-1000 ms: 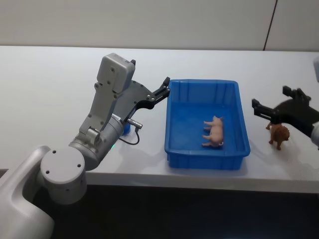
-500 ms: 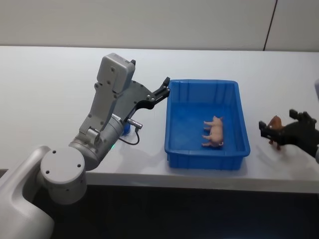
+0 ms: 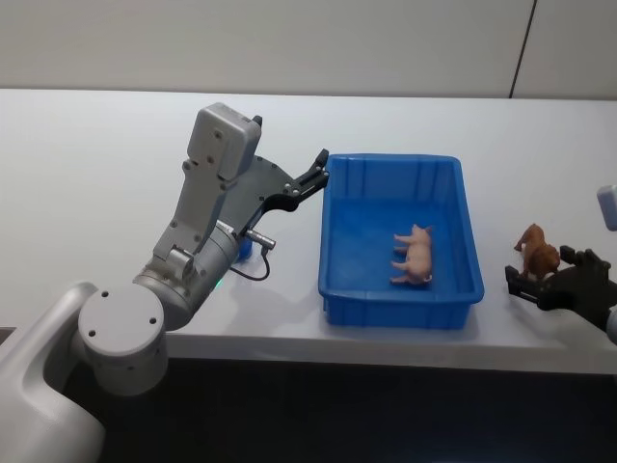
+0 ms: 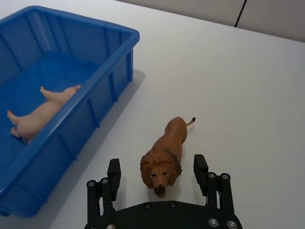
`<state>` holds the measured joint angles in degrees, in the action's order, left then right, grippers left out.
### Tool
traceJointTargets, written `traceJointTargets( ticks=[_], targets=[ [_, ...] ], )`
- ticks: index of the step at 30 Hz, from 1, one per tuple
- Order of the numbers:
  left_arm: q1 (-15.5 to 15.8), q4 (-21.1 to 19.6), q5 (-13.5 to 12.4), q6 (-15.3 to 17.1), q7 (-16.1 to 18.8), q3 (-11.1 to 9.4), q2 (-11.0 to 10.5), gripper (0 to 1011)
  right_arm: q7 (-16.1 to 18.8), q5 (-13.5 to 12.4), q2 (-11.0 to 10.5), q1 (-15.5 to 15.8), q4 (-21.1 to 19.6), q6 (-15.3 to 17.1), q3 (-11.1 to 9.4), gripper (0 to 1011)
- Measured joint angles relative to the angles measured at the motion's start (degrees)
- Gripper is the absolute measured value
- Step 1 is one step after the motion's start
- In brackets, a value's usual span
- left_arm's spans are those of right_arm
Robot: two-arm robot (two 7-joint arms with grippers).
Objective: Pick up the two dolls from the table and place them into the box.
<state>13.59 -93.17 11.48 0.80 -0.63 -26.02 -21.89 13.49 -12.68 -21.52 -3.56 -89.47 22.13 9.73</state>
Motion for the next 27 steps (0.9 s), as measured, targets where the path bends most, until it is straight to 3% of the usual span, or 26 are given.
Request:
traceJointTargets(
  ticks=[10,19,27],
  targets=[
    [0.0,0.0,0.0,0.0,0.0,0.0,0.0,1001,-1.05,-0.36,0.33,0.22,1.08,-0.96,0.06,719],
    [0.0,0.0,0.0,0.0,0.0,0.0,0.0,1001,-2.32,-0.64,0.5,0.76,0.87,-5.15,-0.08,439],
    [0.0,0.0,0.0,0.0,0.0,0.0,0.0,1001,-3.13,-0.07,0.47,1.31,-0.47,-9.29,-0.21,427]
  ],
)
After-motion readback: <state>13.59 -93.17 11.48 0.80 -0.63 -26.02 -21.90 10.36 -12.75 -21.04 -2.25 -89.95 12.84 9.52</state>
